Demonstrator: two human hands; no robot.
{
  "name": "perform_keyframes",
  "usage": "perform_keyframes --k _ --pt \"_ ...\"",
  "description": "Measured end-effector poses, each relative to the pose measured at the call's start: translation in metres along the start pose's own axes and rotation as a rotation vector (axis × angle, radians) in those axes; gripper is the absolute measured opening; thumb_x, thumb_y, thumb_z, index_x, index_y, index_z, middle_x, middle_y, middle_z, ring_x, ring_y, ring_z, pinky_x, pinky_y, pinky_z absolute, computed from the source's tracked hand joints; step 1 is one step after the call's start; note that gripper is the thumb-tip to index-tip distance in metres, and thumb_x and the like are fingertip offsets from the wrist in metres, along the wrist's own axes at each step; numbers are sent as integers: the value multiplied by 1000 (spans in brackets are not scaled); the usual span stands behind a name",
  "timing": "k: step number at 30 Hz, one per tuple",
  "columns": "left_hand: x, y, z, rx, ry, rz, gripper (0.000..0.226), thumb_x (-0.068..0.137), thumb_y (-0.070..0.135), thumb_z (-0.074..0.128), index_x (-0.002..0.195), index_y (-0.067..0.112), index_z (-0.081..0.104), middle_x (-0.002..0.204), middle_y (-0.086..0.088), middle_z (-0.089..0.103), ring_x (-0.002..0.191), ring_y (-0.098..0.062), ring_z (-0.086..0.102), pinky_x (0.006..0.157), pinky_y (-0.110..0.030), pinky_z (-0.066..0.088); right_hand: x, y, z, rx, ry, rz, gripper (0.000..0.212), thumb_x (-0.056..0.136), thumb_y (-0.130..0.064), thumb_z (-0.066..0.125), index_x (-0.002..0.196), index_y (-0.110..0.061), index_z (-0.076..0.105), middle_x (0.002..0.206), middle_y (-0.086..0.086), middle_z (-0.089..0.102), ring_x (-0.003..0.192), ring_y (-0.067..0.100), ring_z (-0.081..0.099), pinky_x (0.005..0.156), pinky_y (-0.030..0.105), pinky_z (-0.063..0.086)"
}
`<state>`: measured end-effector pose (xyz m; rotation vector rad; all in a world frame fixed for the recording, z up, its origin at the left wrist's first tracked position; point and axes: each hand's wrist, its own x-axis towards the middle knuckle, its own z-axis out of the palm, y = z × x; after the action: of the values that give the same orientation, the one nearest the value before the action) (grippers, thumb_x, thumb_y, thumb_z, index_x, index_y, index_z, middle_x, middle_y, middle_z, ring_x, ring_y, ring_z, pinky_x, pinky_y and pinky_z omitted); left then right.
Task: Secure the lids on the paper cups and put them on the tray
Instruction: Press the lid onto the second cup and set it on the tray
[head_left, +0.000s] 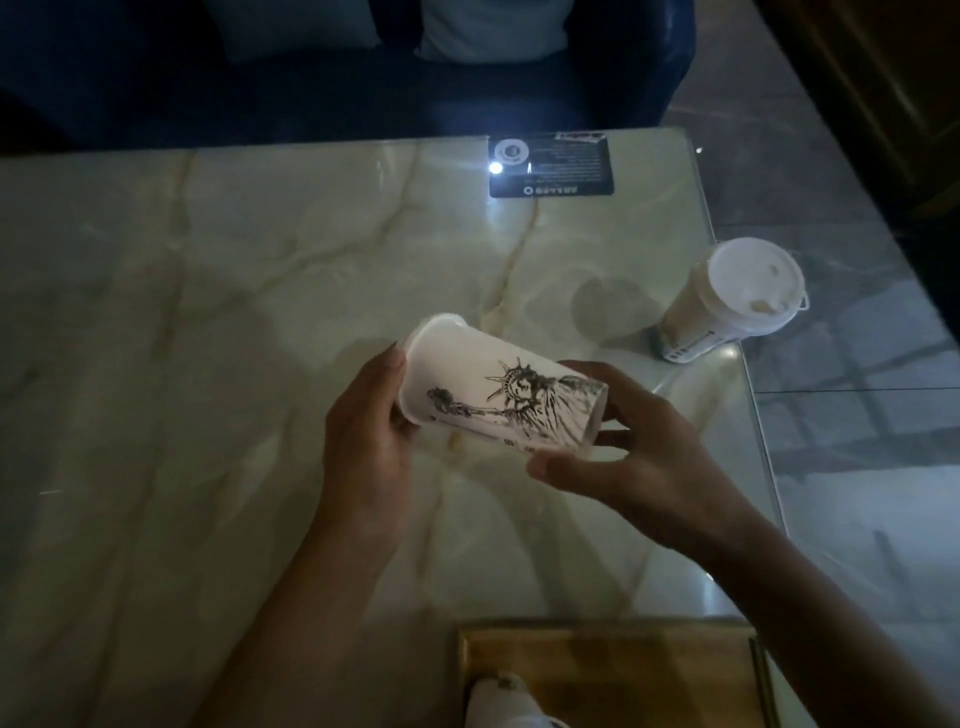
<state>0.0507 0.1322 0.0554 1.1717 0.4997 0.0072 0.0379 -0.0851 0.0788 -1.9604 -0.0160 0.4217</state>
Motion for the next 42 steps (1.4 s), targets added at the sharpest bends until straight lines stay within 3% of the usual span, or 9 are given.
perform_keyframes --k 4,8,13,17,24,26,29,32,42 --pt "1 4 -5 196 57 162 26 83 47 66 89 27 81 95 1 75 96 -19 65 86 -41 48 -4 9 10 -122 52 -77 70 62 -51 85 127 -44 62 116 -14 68 100 3 66 82 19 54" --pt "-6 11 2 351 -15 339 13 81 42 74 93 41 79 114 6 78 105 -2 72 85 -16 53 -5 22 25 -261 95 -117 70 63 -33 91 126 -18 65 109 -9 66 94 13 63 73 10 43" --pt "-11 15 8 409 -100 350 52 67 43 86 116 45 66 127 11 72 117 -7 69 88 -17 55 -3 33 32 -215 80 -59 78 68 -30 99 135 -22 59 119 -10 69 107 22 65 85 40 56" --pt "-12 15 15 442 -160 165 83 53 55 84 129 41 54 121 21 73 111 1 69 82 -17 55 0 43 34 -146 64 -92 81 71 -34 96 140 -31 54 132 -16 66 118 14 64 95 43 58" --pt "-19 16 17 544 -266 255 72 54 50 88 121 41 64 119 28 71 112 4 67 80 -10 54 6 50 25 -204 -37 -161 89 79 -34 89 145 -57 34 133 -66 34 127 -33 35 101 -5 30" --pt "-19 14 15 584 -259 300 81 55 50 90 129 41 60 126 29 68 119 3 63 87 -11 53 8 43 12 -95 -16 -137 63 84 -35 73 136 -57 44 130 -58 47 122 -24 49 96 1 41" --pt "-19 15 14 704 -265 386 94 56 55 89 139 33 53 133 35 59 126 9 55 93 -7 49 12 27 -3 166 122 -68 24 86 -39 55 107 -30 65 107 -15 72 95 9 70 79 29 58" --pt "-22 15 18 790 -293 491 94 57 59 86 139 39 45 132 49 50 127 17 48 96 -2 42 15 4 -9 312 119 -95 29 92 -47 53 96 -21 64 91 3 75 78 23 73 70 42 62" --pt "-29 24 28 801 -283 655 96 62 67 82 143 44 36 138 46 46 131 13 49 101 -7 43 18 -24 -9 439 123 -42 43 78 -54 71 113 -28 67 93 2 77 85 22 78 68 47 67"
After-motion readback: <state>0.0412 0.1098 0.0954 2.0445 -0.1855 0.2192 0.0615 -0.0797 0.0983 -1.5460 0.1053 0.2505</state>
